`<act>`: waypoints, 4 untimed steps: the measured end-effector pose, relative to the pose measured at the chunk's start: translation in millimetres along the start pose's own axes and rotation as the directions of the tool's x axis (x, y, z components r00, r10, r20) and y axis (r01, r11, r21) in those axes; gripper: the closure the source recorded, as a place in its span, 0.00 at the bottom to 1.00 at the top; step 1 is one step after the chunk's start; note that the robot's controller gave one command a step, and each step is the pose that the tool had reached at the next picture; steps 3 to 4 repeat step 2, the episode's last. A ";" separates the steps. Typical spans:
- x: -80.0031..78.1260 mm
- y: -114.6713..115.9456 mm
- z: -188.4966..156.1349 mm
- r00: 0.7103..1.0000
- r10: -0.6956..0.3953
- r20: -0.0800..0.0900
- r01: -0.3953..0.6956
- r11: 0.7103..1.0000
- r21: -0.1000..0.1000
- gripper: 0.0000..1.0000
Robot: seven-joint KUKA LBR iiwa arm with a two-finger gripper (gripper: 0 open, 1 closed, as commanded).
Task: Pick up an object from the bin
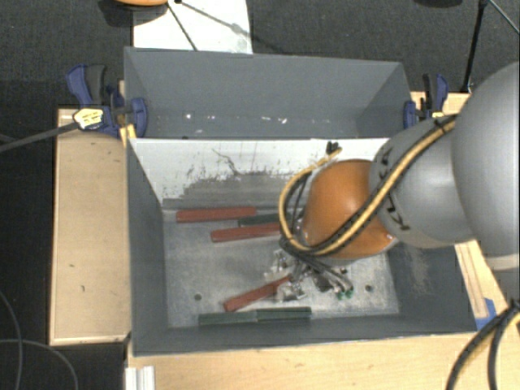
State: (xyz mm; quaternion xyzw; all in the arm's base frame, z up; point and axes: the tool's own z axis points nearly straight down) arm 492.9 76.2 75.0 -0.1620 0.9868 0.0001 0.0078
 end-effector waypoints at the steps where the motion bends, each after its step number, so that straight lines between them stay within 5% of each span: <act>1: 0.0 0.0 0.0 1.000 -0.001 0.000 0.001 1.000 0.000 1.00; 2: -24.2 -27.3 -171.1 1.000 -0.026 -0.006 0.026 1.000 0.000 1.00; 4: -24.2 -27.3 -171.1 1.000 -0.026 -0.006 0.026 1.000 0.000 1.00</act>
Offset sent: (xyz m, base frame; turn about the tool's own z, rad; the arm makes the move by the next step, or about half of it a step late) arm 0.0266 -0.0184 0.1680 -0.0281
